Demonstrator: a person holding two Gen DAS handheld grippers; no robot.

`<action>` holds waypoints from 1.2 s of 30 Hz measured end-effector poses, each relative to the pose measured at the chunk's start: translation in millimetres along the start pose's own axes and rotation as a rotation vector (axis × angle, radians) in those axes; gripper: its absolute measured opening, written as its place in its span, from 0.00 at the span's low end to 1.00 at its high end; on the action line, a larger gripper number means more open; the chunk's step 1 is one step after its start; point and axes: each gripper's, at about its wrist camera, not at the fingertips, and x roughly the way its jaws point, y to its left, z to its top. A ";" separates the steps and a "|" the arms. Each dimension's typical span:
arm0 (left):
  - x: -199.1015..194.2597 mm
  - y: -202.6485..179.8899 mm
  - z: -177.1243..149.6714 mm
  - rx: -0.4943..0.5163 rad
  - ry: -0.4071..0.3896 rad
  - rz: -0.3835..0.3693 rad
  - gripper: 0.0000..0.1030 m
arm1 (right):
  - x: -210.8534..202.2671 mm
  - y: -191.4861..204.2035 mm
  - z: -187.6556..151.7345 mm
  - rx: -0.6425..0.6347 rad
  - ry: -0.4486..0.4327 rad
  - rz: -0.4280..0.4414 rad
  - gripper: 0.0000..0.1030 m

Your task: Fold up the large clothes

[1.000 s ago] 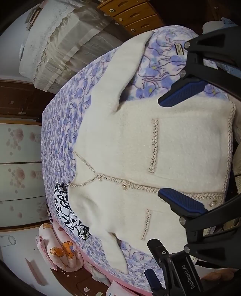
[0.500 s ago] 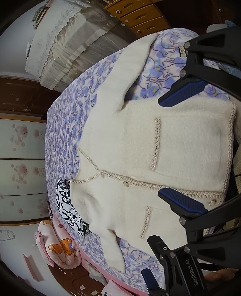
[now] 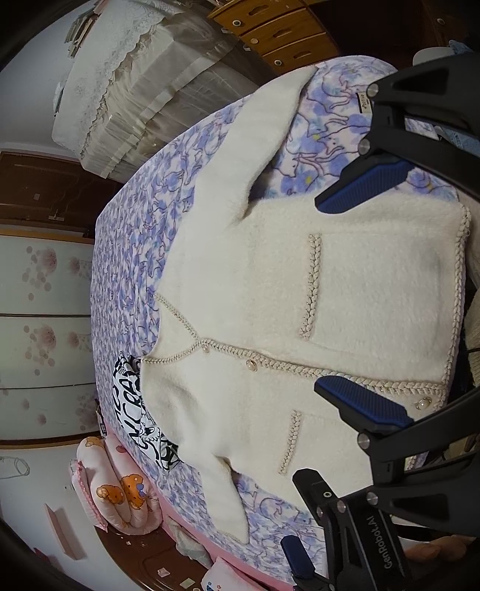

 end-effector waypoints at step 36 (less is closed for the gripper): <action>1.6 -30.3 7.0 0.068 0.007 0.046 0.99 | -0.5 -44.6 -3.8 0.127 -0.039 0.024 0.87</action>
